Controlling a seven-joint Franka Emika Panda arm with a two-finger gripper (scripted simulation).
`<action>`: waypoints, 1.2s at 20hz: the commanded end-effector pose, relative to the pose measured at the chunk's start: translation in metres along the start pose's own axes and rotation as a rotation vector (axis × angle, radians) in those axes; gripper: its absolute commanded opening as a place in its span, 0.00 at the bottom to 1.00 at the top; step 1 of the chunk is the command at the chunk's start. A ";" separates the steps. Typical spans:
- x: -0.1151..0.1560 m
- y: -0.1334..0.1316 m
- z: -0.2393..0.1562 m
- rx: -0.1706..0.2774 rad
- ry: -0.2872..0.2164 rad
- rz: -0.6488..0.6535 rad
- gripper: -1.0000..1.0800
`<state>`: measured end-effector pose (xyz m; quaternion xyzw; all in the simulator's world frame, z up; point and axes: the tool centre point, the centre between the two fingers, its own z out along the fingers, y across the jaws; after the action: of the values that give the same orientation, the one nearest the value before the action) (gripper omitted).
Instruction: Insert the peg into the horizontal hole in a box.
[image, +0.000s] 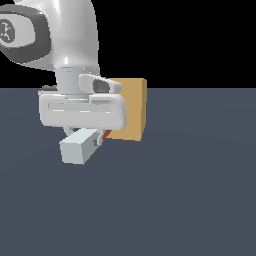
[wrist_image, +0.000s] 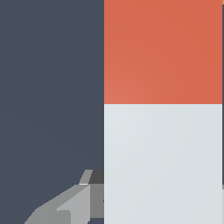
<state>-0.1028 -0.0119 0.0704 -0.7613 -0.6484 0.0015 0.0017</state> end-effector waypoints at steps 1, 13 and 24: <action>0.005 -0.005 -0.004 -0.005 0.001 0.025 0.00; 0.013 -0.013 -0.007 -0.005 0.000 0.055 0.00; 0.019 -0.013 -0.007 -0.003 0.001 0.054 0.00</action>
<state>-0.1145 0.0060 0.0756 -0.7786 -0.6275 0.0020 0.0018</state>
